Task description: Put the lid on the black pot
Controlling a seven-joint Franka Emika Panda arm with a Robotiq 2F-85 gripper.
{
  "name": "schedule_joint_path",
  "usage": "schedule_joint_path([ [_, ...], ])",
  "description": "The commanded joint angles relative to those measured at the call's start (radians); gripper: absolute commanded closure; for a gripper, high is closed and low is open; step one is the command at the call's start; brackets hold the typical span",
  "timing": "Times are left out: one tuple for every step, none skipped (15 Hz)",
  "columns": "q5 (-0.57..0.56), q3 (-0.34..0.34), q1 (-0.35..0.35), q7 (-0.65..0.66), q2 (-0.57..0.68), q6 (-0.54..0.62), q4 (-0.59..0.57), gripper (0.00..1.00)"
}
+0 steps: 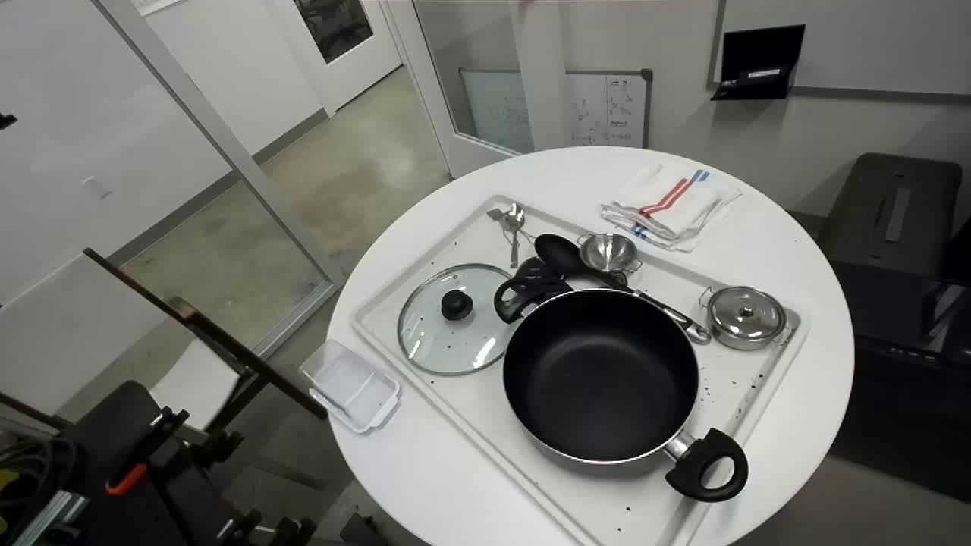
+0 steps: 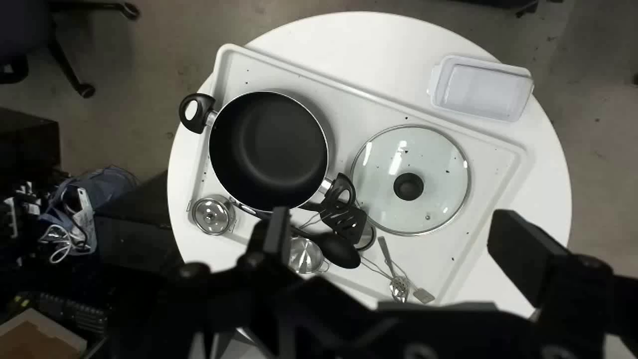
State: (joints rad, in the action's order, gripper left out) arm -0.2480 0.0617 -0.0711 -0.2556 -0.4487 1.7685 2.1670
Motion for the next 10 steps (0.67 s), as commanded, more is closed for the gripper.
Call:
schedule_joint_path([
  [-0.004,0.01,0.013,0.004,0.0,-0.003,-0.002,0.0],
  [-0.004,0.01,0.013,0.004,0.0,-0.003,-0.003,0.0],
  [-0.004,0.01,0.013,0.004,0.0,-0.003,-0.003,0.0],
  [-0.004,0.01,0.013,0.004,0.0,-0.003,-0.003,0.0],
  [-0.004,0.01,0.013,0.004,0.0,-0.003,-0.003,0.0],
  [-0.004,0.01,0.013,0.004,0.0,-0.003,-0.003,0.0],
  [-0.004,0.01,0.013,0.004,0.0,-0.003,-0.003,0.0],
  [-0.004,0.01,0.013,0.004,0.0,-0.003,-0.003,0.0],
  [-0.003,0.009,0.015,0.004,0.006,-0.004,-0.006,0.0],
  [-0.006,0.005,0.019,0.0,0.024,-0.012,-0.016,0.0],
])
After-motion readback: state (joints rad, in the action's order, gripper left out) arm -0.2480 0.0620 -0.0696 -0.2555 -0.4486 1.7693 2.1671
